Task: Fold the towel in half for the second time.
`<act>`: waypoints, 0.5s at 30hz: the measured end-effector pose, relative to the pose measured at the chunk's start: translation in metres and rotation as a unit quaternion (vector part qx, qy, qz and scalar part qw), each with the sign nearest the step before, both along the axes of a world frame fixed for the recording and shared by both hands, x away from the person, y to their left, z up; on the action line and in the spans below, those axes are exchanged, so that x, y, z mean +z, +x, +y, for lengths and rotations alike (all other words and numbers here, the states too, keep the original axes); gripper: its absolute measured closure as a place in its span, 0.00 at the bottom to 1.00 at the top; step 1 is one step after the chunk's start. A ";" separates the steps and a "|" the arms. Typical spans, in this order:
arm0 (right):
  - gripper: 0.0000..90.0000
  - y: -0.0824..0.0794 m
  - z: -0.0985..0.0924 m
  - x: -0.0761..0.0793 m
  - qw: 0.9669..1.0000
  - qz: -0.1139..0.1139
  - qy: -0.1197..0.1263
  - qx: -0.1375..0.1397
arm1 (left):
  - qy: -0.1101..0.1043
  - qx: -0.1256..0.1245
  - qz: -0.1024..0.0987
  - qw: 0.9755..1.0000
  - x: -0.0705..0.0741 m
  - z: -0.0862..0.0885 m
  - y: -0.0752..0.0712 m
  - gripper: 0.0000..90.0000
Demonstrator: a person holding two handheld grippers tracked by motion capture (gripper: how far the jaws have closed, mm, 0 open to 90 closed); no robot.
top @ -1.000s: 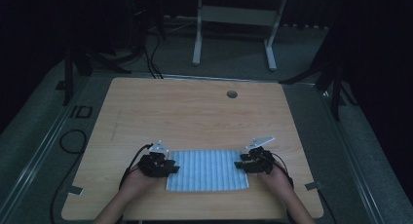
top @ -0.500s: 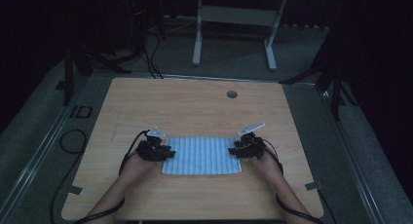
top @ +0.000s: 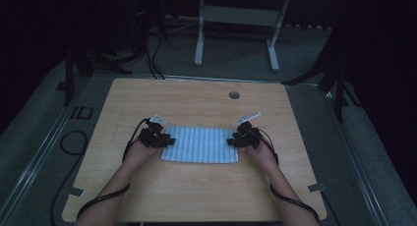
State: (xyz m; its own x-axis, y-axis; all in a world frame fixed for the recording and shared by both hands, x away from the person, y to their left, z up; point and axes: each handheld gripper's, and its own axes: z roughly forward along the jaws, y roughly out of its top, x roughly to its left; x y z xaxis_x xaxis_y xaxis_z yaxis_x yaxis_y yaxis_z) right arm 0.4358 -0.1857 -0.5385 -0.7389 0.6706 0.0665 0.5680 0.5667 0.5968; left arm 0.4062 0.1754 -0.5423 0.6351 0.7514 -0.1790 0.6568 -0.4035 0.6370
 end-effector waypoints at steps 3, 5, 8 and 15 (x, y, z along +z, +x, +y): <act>0.58 0.009 0.003 0.000 1.000 0.006 -0.001 -0.003 | 0.002 0.008 0.000 1.000 0.000 0.002 0.009 0.71; 0.58 0.014 0.005 0.001 1.000 0.009 -0.001 -0.005 | 0.002 0.015 0.002 1.000 0.001 0.003 0.014 0.71; 0.58 0.019 0.007 0.001 1.000 0.011 -0.003 -0.008 | -0.003 0.022 0.003 1.000 0.001 0.004 0.019 0.71; 0.54 0.026 0.007 0.004 1.000 0.017 -0.004 -0.007 | -0.014 0.029 0.000 0.999 0.003 0.004 0.018 0.67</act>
